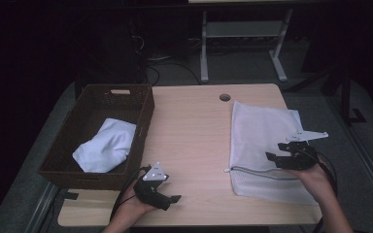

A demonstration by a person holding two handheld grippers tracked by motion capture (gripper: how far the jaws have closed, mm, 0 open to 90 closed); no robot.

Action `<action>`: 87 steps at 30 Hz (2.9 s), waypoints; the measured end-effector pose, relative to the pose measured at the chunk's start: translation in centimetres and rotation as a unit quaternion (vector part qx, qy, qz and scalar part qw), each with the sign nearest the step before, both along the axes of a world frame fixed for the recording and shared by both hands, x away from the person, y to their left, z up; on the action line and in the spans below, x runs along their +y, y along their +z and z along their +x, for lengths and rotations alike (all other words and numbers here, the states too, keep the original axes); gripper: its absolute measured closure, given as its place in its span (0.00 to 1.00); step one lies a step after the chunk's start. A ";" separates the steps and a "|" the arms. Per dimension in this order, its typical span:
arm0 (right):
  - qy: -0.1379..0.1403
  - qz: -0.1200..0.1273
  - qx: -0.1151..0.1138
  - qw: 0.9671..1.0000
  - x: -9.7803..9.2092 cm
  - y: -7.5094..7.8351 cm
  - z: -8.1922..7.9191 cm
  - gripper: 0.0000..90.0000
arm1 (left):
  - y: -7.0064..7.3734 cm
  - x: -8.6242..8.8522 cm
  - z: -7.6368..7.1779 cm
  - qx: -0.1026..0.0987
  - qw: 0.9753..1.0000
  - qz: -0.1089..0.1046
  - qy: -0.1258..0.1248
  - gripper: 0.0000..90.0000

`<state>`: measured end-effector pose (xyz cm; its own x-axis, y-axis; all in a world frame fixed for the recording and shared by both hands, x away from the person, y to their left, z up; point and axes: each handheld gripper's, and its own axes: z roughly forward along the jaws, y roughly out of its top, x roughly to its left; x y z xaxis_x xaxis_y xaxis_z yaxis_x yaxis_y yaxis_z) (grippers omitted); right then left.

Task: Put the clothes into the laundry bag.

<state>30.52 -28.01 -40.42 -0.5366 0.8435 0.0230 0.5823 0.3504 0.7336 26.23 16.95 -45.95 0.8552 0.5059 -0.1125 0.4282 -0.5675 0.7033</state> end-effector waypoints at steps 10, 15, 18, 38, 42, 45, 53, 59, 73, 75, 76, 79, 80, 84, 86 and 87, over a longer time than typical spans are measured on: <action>0.070 0.016 -0.032 0.997 4.1 0.2 -0.9 0.39 | -0.2 -0.1 0.0 0.004 1.000 0.000 0.000 0.16; 0.102 0.020 -0.029 0.994 6.1 -0.1 -1.4 0.36 | -0.2 -0.2 0.0 0.006 1.000 0.000 -0.001 0.16; 0.111 0.032 -0.021 0.993 7.2 -0.5 -1.7 0.33 | -0.2 -0.2 0.0 0.006 1.000 0.001 -0.003 0.16; 0.156 0.053 0.007 0.986 11.5 -3.8 -4.2 0.19 | -0.4 -1.3 -0.3 0.013 1.000 0.007 -0.027 0.16; 0.165 0.032 0.013 0.986 12.5 -4.7 -4.1 0.17 | 0.0 -1.5 -0.4 0.013 0.999 0.006 -0.033 0.16; 0.165 0.024 0.015 0.986 12.9 -5.0 -4.0 0.17 | 0.6 -1.5 -0.3 0.012 0.999 0.005 -0.035 0.16; 0.167 0.019 0.017 0.986 12.8 -5.2 -4.0 0.17 | 2.3 -1.5 0.1 0.030 0.998 0.013 -0.051 0.15; 0.165 0.022 0.018 0.986 12.8 -5.1 -4.0 0.17 | 4.5 -1.4 0.5 0.027 0.998 0.021 -0.059 0.15; 0.166 0.025 0.015 0.986 12.7 -4.9 -4.0 0.17 | 8.3 -0.4 2.5 0.027 0.997 0.046 -0.061 0.15; 0.166 0.024 0.014 0.986 12.6 -4.9 -3.9 0.17 | 8.7 -0.3 2.7 0.029 0.996 0.049 -0.062 0.15; 0.165 0.025 0.014 0.986 12.6 -4.9 -3.9 0.16 | 8.9 -0.3 2.8 0.030 0.996 0.049 -0.062 0.15; 0.165 0.025 0.013 0.986 12.6 -4.8 -3.9 0.17 | 9.6 0.0 3.4 0.032 0.996 0.053 -0.065 0.15; 0.165 0.026 0.013 0.986 12.5 -4.8 -3.9 0.16 | 9.8 0.0 3.5 0.031 0.996 0.055 -0.065 0.15; 0.164 0.025 0.013 0.986 12.5 -4.8 -3.9 0.16 | 10.4 0.3 4.0 0.028 0.995 0.065 -0.066 0.15; 0.164 0.023 0.011 0.986 12.4 -4.8 -3.9 0.17 | 10.8 0.5 4.3 0.027 0.995 0.068 -0.065 0.15; 0.162 0.024 0.012 0.986 12.4 -4.8 -3.9 0.17 | 11.0 0.6 4.4 0.027 0.995 0.069 -0.063 0.15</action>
